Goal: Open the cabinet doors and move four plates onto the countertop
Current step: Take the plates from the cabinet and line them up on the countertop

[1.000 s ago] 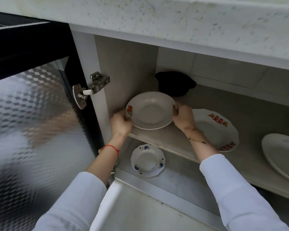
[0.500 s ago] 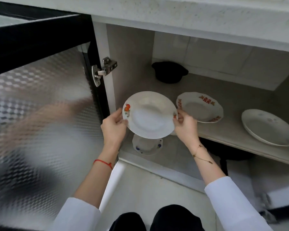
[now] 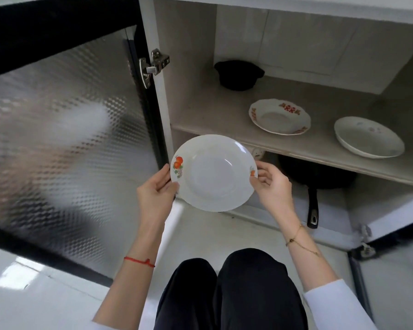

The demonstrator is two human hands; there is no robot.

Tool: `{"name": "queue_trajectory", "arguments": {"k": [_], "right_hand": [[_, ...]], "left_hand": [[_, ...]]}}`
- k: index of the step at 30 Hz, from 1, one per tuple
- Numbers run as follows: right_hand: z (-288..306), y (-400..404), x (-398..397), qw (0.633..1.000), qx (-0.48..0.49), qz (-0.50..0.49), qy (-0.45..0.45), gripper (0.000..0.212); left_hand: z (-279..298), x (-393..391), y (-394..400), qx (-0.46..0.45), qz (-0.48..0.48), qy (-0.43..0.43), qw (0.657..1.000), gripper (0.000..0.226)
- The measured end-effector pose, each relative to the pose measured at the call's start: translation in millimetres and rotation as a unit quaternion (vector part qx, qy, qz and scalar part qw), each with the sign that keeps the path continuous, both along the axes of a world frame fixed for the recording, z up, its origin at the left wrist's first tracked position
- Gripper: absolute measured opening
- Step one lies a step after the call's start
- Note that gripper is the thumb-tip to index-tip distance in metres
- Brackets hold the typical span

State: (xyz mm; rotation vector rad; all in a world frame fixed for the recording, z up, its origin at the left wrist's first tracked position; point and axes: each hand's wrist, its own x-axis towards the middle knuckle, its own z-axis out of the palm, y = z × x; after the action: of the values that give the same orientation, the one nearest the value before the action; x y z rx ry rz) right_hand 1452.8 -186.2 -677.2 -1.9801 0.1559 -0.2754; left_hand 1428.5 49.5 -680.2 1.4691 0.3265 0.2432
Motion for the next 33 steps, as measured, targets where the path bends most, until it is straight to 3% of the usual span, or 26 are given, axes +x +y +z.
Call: {"name": "queue_trajectory", "arguments": {"k": [11,23,27,33], "right_hand": [[-13.6,-1.7,-38.6,0.999,0.044,0.013,0.014,0.036],[-36.5,-1.7,-10.6,0.992,0.094,0.051,0.074,0.035],[-10.1,0.7,-3.3,0.989,0.091,0.059,0.102,0.035],[81.5,9.0,-14.5,0.984,0.108,0.065,0.129,0.030]], "left_hand": [[-7.3,-39.6,6.7,-0.028,-0.012,0.038,0.999,0.050],[-15.6,-24.0,8.7,-0.054,0.005,0.075,0.996,0.050],[11.0,-17.0,6.4,-0.056,0.031,0.103,0.993,0.051],[103.1,-31.3,8.8,-0.059,0.057,0.136,0.987,0.051]]}}
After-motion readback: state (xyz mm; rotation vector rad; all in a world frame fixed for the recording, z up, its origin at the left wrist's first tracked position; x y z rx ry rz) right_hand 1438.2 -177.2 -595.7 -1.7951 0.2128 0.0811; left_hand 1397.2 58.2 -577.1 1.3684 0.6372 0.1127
